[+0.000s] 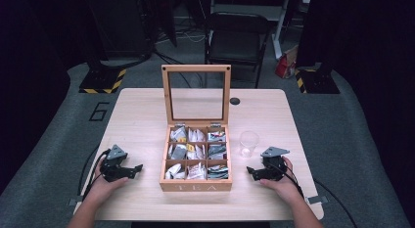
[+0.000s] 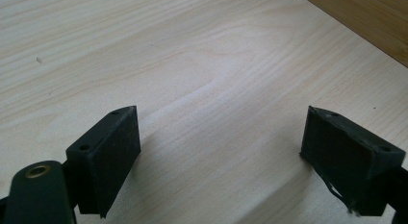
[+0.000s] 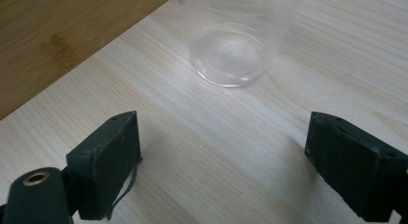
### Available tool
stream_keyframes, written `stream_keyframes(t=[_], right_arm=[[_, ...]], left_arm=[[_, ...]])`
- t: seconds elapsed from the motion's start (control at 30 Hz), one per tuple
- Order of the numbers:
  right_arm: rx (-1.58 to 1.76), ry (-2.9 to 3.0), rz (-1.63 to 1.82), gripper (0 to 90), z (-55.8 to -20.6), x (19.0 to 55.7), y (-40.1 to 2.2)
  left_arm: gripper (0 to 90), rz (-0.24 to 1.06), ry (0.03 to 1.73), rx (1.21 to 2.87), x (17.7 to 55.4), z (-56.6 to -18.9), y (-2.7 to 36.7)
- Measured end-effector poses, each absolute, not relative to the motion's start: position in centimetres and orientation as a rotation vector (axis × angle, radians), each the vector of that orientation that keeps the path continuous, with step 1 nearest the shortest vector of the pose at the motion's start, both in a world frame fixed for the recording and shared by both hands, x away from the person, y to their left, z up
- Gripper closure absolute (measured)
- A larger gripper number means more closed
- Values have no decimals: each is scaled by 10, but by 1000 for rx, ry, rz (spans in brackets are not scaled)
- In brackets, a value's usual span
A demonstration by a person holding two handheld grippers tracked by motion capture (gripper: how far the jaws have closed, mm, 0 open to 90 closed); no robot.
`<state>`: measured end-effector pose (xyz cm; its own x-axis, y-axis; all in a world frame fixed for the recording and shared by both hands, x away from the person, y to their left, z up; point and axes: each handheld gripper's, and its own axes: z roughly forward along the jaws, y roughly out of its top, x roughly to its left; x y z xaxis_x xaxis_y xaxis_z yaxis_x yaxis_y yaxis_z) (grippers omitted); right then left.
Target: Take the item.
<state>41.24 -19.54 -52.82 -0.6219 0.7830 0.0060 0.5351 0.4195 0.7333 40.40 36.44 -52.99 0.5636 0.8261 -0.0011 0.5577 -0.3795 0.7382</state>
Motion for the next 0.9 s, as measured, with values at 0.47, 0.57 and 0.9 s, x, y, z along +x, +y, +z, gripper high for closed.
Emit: stream_keyframes(t=[0.47,0.57,0.9], right_arm=[[1132,2337,1033,132,-528,412,-196],[1128,2340,1033,138,-528,412,-197],[1124,2337,1038,212,-527,411,-200]], left_arm=[[130,484,1103,2090,404,-530,364],[130,487,1101,2091,404,-530,364],[130,485,1102,2089,404,-530,364]])
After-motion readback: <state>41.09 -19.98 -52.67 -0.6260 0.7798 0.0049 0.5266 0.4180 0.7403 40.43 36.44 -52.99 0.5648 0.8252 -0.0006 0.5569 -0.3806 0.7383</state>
